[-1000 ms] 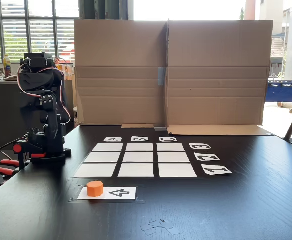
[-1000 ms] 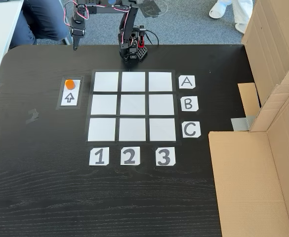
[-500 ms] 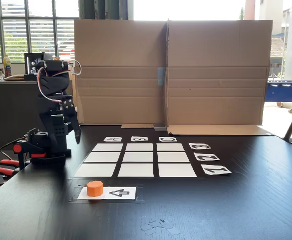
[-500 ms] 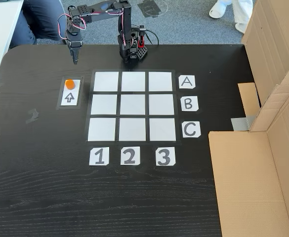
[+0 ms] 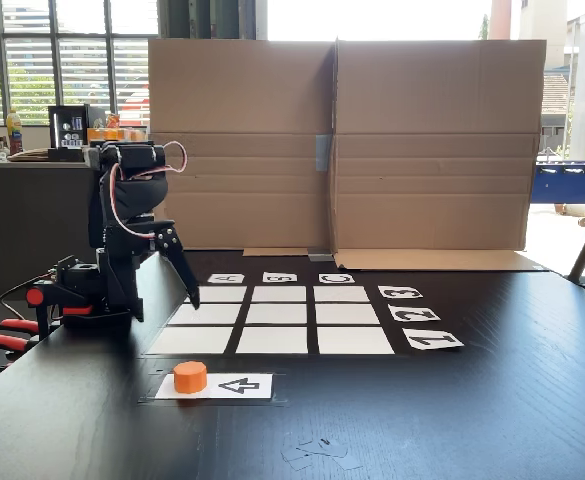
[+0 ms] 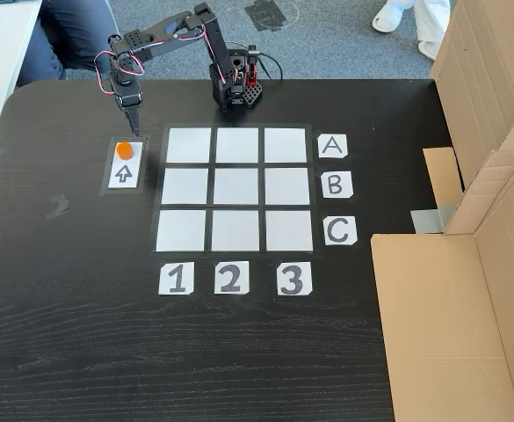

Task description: Pick up the round, orange token and place it in the grid on square A1.

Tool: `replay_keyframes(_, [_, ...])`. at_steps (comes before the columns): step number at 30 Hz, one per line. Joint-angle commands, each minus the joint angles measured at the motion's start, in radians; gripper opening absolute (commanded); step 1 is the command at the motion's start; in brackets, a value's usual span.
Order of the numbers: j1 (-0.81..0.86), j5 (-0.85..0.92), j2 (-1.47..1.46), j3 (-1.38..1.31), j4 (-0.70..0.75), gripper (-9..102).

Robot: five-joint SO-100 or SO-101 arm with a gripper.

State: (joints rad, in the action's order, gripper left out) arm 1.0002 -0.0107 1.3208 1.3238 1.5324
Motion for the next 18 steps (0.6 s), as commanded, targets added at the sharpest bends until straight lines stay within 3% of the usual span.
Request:
replay_keyframes(1, [-0.015, -0.009, -0.031, -0.061, -0.009, 32])
replay_keyframes(18, [-0.048, -0.009, -0.276, -0.249, -0.009, 34])
